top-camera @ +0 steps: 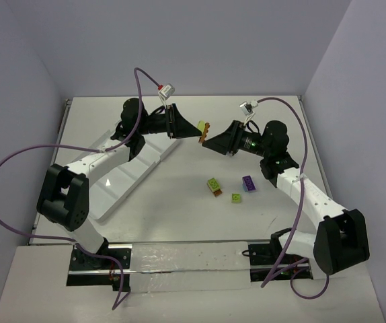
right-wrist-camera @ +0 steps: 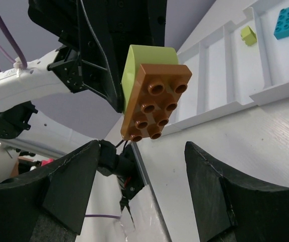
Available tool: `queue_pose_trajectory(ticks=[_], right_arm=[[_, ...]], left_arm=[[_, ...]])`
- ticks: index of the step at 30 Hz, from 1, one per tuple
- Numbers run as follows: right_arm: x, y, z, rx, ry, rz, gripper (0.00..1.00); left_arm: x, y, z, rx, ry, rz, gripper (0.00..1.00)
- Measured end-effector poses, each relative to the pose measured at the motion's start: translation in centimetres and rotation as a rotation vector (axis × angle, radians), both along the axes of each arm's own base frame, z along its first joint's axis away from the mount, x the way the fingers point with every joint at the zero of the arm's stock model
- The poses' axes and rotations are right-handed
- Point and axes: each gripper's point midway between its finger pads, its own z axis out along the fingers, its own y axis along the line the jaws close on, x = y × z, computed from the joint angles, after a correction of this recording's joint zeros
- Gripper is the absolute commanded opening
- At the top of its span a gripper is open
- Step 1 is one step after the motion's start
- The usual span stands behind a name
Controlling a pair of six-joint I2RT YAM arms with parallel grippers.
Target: Sort the legos into containers by color
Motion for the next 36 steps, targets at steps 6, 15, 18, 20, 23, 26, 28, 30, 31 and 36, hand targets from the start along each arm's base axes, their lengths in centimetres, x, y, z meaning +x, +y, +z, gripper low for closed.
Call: queue_pose_trajectory(ticks=[6, 15, 18, 20, 23, 26, 28, 30, 31, 36], right_arm=[[-0.1, 0.2, 1.2, 0.042, -0.017, 0.021, 0.74], [0.0, 0.5, 1.4, 0.066, -0.015, 0.037, 0.67], [-0.1, 0.5, 1.5, 0.070, -0.015, 0.040, 0.64], [-0.1, 0.5, 1.5, 0.072, -0.013, 0.045, 0.61], [-0.1, 0.7, 1.4, 0.074, -0.009, 0.056, 0.59], [-0.2, 0.9, 1.3, 0.077, -0.007, 0.066, 0.58], [-0.3, 1.1, 1.3, 0.078, -0.003, 0.074, 0.56], [-0.4, 1.4, 1.3, 0.081, 0.000, 0.082, 0.51], [-0.5, 1.4, 1.3, 0.082, 0.002, 0.085, 0.48], [-0.6, 1.7, 1.3, 0.091, 0.017, 0.092, 0.23]], left_arm=[[-0.6, 0.1, 0.7, -0.030, -0.010, -0.027, 0.00], [-1.5, 0.2, 1.6, -0.063, -0.026, -0.072, 0.00], [-1.6, 0.2, 1.7, -0.065, -0.027, -0.078, 0.00], [-1.7, 0.1, 1.7, -0.065, -0.027, -0.081, 0.00], [-1.8, 0.1, 1.7, -0.066, -0.024, -0.086, 0.00], [-1.6, 0.0, 1.4, -0.067, -0.015, -0.087, 0.00], [-1.7, -0.2, 1.2, -0.064, -0.008, -0.090, 0.00], [-1.7, -0.3, 1.1, -0.064, -0.007, -0.093, 0.00], [-1.8, -0.3, 1.1, -0.064, -0.007, -0.095, 0.00], [-1.9, -0.4, 1.2, -0.066, -0.018, -0.100, 0.00]])
